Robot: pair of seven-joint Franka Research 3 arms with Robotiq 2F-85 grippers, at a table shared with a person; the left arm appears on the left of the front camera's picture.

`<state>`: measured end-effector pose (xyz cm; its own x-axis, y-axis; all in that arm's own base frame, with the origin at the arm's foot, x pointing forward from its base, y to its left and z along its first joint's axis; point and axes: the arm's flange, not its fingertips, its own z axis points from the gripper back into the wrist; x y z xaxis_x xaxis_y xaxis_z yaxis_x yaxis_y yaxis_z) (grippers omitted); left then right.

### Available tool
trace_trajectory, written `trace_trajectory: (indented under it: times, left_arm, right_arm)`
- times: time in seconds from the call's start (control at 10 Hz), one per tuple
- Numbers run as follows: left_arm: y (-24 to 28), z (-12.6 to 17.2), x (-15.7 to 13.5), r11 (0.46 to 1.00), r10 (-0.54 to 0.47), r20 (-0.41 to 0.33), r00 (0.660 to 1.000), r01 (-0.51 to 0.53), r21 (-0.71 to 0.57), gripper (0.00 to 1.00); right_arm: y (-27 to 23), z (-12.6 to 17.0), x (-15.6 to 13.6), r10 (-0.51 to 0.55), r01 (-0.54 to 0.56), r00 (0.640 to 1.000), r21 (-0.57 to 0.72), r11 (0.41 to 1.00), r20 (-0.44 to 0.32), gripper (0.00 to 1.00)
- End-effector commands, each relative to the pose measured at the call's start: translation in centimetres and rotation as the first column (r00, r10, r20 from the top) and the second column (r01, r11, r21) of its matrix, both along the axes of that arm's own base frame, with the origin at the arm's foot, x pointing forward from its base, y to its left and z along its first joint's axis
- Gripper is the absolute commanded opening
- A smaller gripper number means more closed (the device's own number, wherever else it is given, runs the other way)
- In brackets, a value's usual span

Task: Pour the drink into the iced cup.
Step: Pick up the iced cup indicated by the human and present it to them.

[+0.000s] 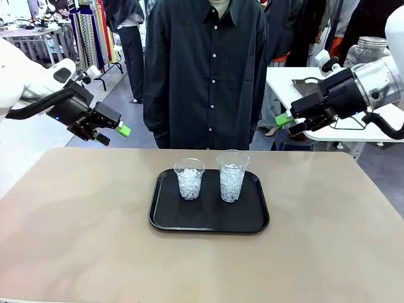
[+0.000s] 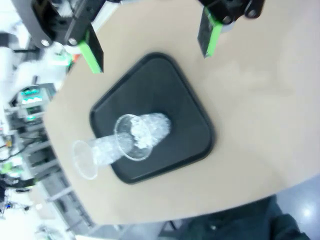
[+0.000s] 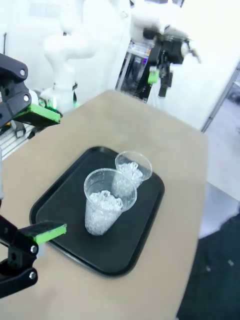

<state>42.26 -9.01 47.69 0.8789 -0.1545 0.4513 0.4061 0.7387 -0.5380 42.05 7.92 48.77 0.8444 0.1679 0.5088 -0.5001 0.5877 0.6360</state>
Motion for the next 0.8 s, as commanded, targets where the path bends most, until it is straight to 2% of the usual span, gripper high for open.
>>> trace_trajectory:
  times: [0.0, 0.1, 0.2, 0.3, 0.6, 0.7]
  left_arm:
    - [1.0, -1.4, 2.3, 0.999, -0.011, -0.067, 0.998, 0.008, -0.052, 1.00]
    - [0.6, -1.3, 1.9, 0.999, -0.037, -0.021, 0.999, 0.037, -0.009, 1.00]
    - [0.7, -0.7, 0.7, 0.999, -0.006, -0.042, 0.999, 0.004, -0.044, 1.00]
    - [0.7, -0.7, 0.7, 0.999, -0.006, -0.042, 0.999, 0.004, -0.044, 1.00]
    - [0.7, -0.7, 0.7, 0.999, -0.006, -0.042, 0.999, 0.004, -0.044, 1.00]
    - [0.7, -0.9, 1.0, 1.000, 0.000, -0.047, 0.999, -0.001, -0.017, 1.00]
  right_arm:
    - [-0.5, -1.1, 1.7, 0.017, -0.016, 1.000, 0.043, 0.999, -0.024, 1.00]
    - [-0.3, -1.3, 1.6, 0.036, -0.036, 0.999, 0.016, 0.999, -0.014, 1.00]
    - [0.4, -1.5, 1.4, 0.044, -0.042, 0.999, -0.072, 0.997, 0.032, 1.00]
    - [-0.8, -1.6, 0.9, 0.013, -0.011, 0.999, 0.035, 0.999, -0.045, 1.00]
    - [-0.8, -1.6, 0.9, 0.013, -0.011, 0.999, 0.035, 0.999, -0.045, 1.00]
    - [-0.7, -2.0, 0.9, 0.014, -0.014, 0.999, -0.001, 1.000, -0.050, 1.00]
